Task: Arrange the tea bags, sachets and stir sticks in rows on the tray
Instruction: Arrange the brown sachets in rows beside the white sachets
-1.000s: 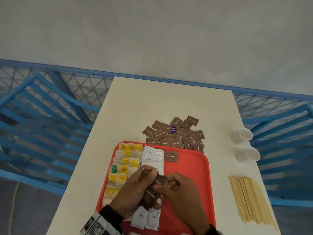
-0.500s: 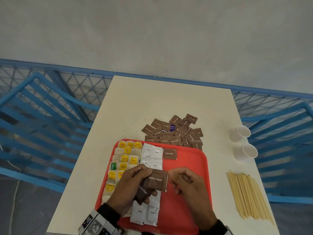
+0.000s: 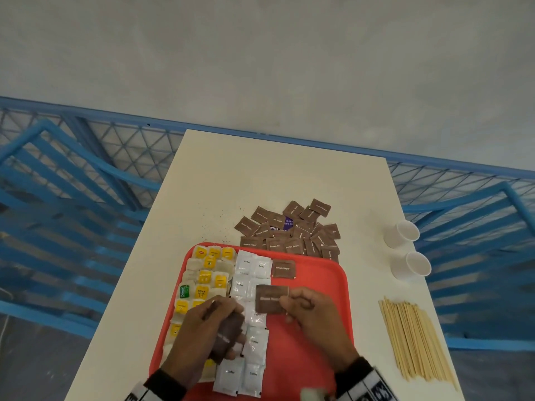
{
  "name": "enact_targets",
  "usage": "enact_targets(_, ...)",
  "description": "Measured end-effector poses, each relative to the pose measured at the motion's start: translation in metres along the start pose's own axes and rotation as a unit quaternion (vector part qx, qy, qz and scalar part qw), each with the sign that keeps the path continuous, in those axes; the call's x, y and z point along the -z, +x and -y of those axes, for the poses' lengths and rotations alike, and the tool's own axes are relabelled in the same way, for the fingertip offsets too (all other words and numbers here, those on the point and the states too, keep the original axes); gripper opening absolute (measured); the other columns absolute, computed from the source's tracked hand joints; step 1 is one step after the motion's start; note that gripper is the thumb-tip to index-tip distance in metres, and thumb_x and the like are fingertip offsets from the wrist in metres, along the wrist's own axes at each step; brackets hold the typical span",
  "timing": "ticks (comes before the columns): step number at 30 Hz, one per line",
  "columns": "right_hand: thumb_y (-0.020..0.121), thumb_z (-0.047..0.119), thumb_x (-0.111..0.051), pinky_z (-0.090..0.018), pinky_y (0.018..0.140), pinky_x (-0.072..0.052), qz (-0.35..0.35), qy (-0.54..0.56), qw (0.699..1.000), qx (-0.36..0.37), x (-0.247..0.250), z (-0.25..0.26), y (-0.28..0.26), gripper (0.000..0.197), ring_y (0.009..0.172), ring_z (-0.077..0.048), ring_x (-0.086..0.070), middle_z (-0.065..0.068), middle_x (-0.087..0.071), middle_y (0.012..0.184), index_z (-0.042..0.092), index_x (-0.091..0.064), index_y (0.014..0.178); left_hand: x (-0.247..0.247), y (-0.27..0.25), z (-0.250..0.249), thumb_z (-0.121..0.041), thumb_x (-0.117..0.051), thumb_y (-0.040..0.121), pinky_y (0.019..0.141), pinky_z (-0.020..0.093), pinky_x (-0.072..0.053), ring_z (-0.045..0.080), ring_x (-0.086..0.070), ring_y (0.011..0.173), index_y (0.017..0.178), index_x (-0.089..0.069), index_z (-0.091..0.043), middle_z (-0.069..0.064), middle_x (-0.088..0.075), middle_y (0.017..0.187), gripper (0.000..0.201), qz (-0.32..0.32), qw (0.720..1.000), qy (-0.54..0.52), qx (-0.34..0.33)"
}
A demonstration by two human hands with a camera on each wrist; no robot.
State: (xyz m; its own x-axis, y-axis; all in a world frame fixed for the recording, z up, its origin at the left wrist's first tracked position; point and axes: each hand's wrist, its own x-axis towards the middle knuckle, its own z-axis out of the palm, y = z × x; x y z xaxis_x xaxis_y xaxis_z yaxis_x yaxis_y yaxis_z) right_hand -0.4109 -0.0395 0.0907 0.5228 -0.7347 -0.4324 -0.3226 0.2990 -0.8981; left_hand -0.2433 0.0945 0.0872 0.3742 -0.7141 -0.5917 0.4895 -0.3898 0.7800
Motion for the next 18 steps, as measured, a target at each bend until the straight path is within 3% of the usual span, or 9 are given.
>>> enact_targets(5, 0.090, 0.012, -0.068, -0.012, 0.051, -0.040, -0.096, -0.102, 0.989, -0.041, 0.034, -0.031, 0.085, 0.020, 0.050, -0.004, -0.049, 0.007, -0.058, 0.053, 0.014, -0.070, 0.071, 0.029, 0.000, 0.005, -0.018, -0.065, 0.093, 0.048, 0.034, -0.054, 0.044, -0.071, 0.066, 0.093, -0.071, 0.001, 0.027, -0.072, 0.084, 0.020, -0.065, 0.997, 0.007, 0.038)
enact_targets(9, 0.088, 0.018, -0.070, -0.020, 0.060, -0.044, -0.123, -0.133, 0.980, -0.080, 0.040, -0.051, 0.133, 0.023, 0.053, -0.007, -0.051, 0.006, -0.058, 0.052, 0.015, -0.070, 0.066, 0.040, 0.000, 0.006, -0.019, -0.066, 0.093, 0.049, 0.038, -0.055, 0.042, -0.070, 0.063, 0.091, -0.072, 0.001, 0.030, -0.070, 0.084, 0.022, -0.082, 0.994, 0.025, 0.063)
enact_targets(13, 0.080, 0.024, -0.079, -0.029, 0.072, -0.053, -0.161, -0.139, 0.971, -0.111, 0.031, -0.067, 0.149, 0.015, 0.063, -0.012, -0.061, 0.005, -0.067, 0.061, 0.016, -0.074, 0.068, 0.041, 0.001, 0.005, -0.022, -0.067, 0.092, 0.051, 0.041, -0.058, 0.040, -0.071, 0.064, 0.090, -0.072, -0.002, 0.029, -0.071, 0.088, 0.021, -0.097, 0.991, 0.032, 0.080)
enact_targets(18, 0.076, 0.039, -0.080, -0.031, 0.077, -0.051, -0.225, -0.190, 0.949, -0.111, 0.019, -0.073, 0.151, 0.027, 0.080, -0.019, -0.066, 0.002, -0.070, 0.075, 0.017, -0.065, 0.069, 0.039, 0.004, 0.001, -0.022, -0.067, 0.092, 0.051, 0.039, -0.056, 0.050, -0.070, 0.075, 0.092, -0.071, 0.000, 0.031, -0.070, 0.086, 0.023, -0.092, 0.992, 0.024, 0.087)
